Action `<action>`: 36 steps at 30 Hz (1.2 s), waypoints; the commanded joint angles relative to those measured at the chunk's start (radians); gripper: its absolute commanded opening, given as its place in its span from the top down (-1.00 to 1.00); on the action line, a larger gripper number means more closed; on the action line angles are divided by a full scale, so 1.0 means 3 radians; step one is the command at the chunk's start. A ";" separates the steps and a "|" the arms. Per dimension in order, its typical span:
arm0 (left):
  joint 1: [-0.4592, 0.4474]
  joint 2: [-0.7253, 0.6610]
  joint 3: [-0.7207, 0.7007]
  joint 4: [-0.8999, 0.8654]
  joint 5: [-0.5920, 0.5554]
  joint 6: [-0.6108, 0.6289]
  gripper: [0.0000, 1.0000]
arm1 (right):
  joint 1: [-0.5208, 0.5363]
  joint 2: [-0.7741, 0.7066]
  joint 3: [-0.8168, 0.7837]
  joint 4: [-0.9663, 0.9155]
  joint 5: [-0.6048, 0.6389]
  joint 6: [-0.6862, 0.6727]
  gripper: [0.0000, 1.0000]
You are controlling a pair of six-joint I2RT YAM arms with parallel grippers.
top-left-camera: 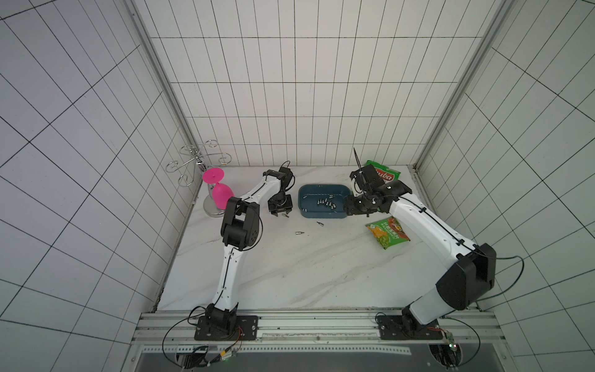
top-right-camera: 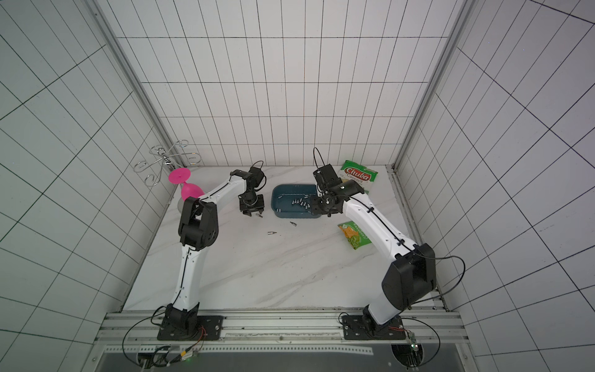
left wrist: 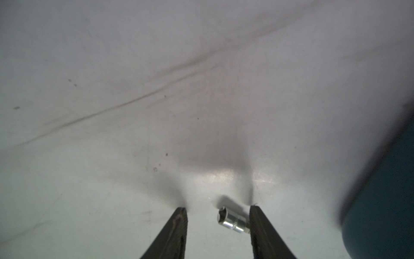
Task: Put the bit on the desktop into the storage box
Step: Pick up the screwdriver bit from the center of the board.
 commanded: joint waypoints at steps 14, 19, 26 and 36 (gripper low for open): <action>-0.0059 0.0086 -0.0024 -0.0011 0.0046 0.0044 0.50 | -0.0031 -0.0088 -0.0111 0.0056 -0.0024 0.0013 -0.05; -0.0064 0.0079 -0.0053 -0.0001 0.0045 0.0044 0.75 | -0.0022 -0.0129 -0.0375 0.0313 -0.0100 -0.0016 -0.05; -0.0049 0.0026 -0.0121 -0.0006 0.0015 0.0057 1.00 | 0.0168 -0.0060 -0.0542 0.0599 -0.0165 -0.0145 -0.05; 0.0171 -0.0593 -0.0546 -0.0051 0.0006 0.0117 1.00 | 0.0396 0.0270 -0.0488 0.0938 -0.0586 -0.0490 -0.06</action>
